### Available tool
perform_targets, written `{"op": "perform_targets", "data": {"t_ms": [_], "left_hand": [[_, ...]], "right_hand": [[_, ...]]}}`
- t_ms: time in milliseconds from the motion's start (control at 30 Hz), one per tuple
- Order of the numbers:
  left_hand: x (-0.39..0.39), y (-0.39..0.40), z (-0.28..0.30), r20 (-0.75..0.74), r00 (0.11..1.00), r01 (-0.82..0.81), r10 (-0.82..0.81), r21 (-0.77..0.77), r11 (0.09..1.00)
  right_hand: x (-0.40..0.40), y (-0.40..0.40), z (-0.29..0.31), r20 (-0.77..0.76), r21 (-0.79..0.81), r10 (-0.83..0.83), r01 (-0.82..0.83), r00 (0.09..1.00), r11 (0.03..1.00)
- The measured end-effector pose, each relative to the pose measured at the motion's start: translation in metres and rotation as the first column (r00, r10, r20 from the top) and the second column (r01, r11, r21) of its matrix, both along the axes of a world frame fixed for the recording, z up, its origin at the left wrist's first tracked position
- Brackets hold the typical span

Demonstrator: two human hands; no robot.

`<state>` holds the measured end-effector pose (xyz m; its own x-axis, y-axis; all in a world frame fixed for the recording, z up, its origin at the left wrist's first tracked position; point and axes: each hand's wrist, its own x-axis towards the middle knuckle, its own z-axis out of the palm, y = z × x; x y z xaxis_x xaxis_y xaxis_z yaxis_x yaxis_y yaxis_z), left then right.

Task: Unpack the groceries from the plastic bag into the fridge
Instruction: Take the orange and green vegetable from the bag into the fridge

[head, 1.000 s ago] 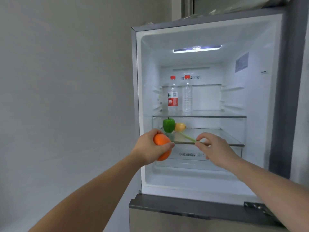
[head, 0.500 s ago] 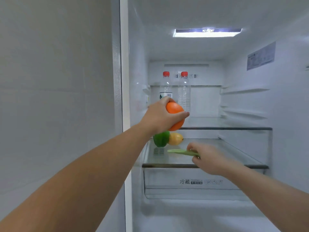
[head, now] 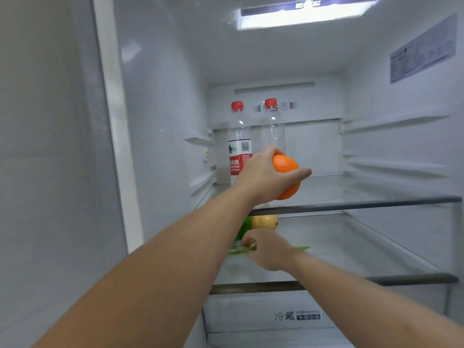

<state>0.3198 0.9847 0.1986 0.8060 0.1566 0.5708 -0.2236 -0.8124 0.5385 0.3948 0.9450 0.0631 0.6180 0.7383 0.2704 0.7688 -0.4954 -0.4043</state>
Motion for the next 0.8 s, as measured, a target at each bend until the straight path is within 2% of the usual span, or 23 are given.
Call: {"op": "perform_targets", "data": {"t_ms": [233, 433, 667, 800], "left_hand": [[0.056, -0.049, 0.008, -0.135, 0.987, 0.084, -0.082, 0.005, 0.996], [0.102, -0.099, 0.009, -0.230, 0.968, 0.122, -0.104, 0.063, 0.991], [0.123, -0.120, 0.007, -0.194, 0.974, 0.133, -0.115, 0.082, 0.988], [0.121, -0.118, 0.005, -0.176, 0.977, 0.133, -0.119, 0.072, 0.989]], "right_hand": [[0.004, -0.061, 0.011, 0.042, 0.013, -0.080, 0.080, 0.996, 0.997], [0.024, -0.134, 0.027, 0.146, -0.064, -0.303, 0.315, 0.942, 0.947], [0.030, -0.188, 0.023, 0.070, -0.092, -0.484, 0.489, 0.872, 0.867], [0.030, -0.197, 0.021, 0.050, -0.081, -0.512, 0.515, 0.857, 0.853]]}}
